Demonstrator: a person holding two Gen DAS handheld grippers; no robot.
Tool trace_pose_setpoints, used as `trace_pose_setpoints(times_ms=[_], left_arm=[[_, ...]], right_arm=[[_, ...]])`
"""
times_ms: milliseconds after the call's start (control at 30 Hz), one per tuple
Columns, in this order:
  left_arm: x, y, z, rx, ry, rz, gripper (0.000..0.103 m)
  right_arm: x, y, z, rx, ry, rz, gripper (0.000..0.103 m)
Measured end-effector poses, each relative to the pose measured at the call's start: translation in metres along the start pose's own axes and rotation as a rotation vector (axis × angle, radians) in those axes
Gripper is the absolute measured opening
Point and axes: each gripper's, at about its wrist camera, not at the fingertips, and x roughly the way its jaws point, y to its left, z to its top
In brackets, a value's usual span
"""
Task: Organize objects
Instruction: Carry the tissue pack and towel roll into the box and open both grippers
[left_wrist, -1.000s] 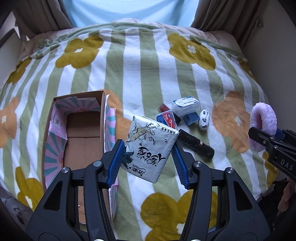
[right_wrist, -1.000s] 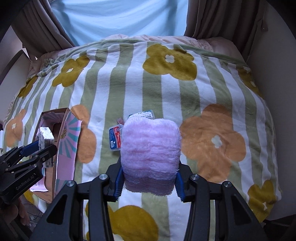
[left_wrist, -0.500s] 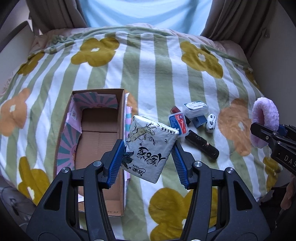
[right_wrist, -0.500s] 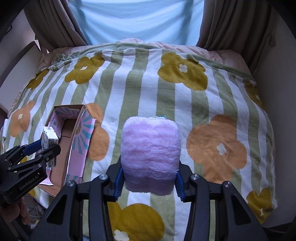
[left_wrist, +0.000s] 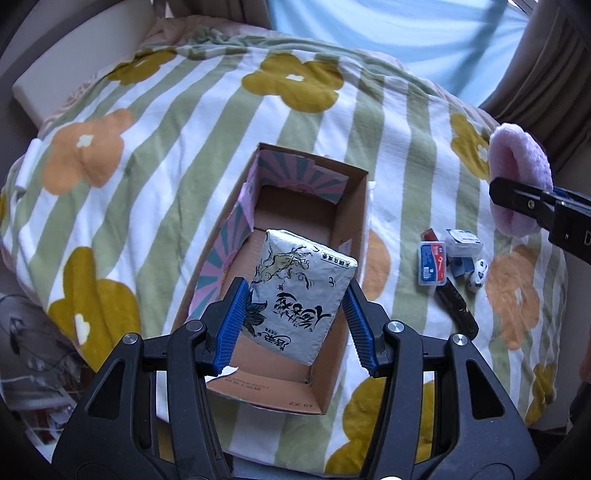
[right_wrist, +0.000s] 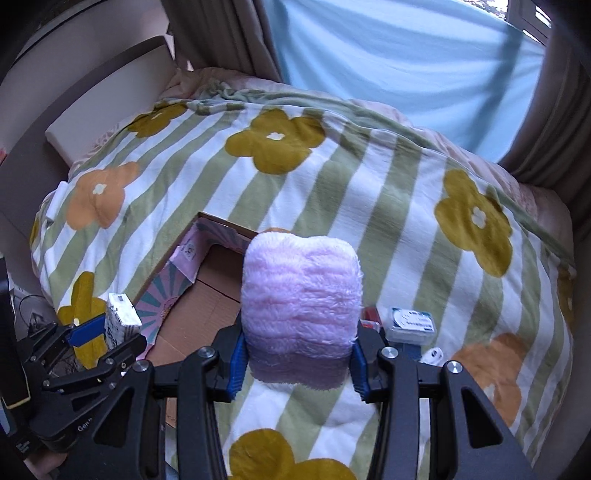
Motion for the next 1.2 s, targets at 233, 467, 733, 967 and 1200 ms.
trace_pose_setpoints(times_ms=[233,467,733,967,1200], left_arm=[[0.030,0.025,-0.008,-0.073,0.088,0.037,0.049],[0.072,0.035,-0.013,-0.111,0.174,0.039,0.049],[0.116,0.043,-0.011,-0.157,0.218,0.029,0.049],[0.147,0.048,-0.013,-0.175,0.254,0.034,0.049],[0.162,0.039,-0.020,-0.156,0.280,0.033,0.049]], right_arm=[[0.052,0.053,0.032,-0.134,0.066,0.097,0.042],[0.121,0.085,0.042,-0.234,0.171,0.136,0.042],[0.198,0.101,0.045,-0.292,0.266,0.170,0.042],[0.238,0.110,0.040,-0.353,0.307,0.194,0.042],[0.261,0.112,0.030,-0.385,0.356,0.204,0.042]])
